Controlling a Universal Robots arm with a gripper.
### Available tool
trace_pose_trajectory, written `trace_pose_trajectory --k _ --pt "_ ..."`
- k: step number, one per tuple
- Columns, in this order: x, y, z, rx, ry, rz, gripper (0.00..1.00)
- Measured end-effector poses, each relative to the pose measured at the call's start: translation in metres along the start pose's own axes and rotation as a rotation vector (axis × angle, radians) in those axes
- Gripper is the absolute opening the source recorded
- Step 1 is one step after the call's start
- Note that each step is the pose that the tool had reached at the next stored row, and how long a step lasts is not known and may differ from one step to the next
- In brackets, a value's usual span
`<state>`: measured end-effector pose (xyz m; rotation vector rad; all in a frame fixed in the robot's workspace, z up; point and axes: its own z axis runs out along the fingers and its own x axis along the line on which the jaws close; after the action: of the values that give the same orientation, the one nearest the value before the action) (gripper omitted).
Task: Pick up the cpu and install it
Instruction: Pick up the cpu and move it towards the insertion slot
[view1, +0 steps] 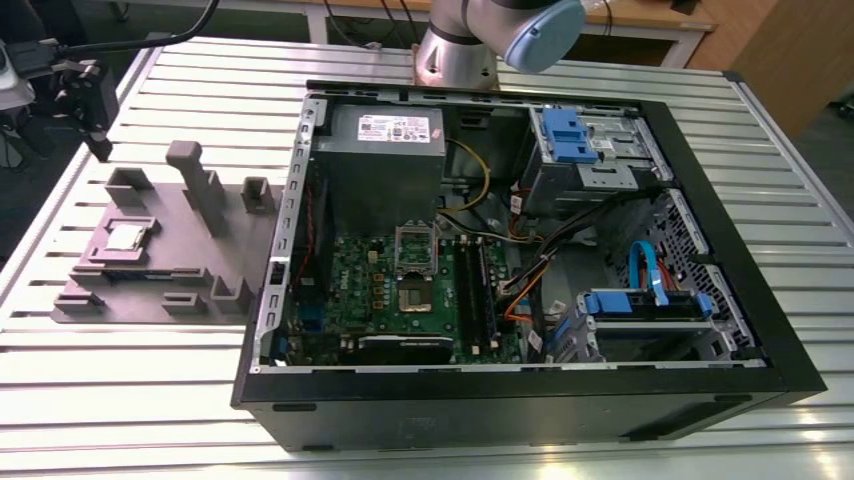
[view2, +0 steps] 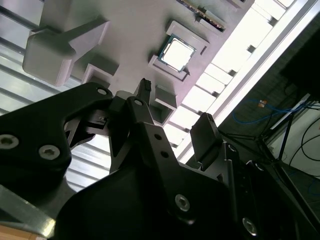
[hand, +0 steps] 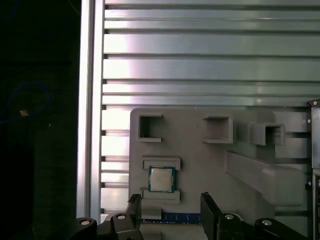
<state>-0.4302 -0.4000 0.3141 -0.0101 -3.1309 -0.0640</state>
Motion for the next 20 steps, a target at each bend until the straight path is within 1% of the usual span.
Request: trace_pose_trajectory --k 2,20 --pt "0.0000 -0.0001 0.0033 0.0000 0.0000 0.000 0.59" --pt "-0.0001 -0.0003 0.0070 -0.0001 0.0000 0.000 0.59"
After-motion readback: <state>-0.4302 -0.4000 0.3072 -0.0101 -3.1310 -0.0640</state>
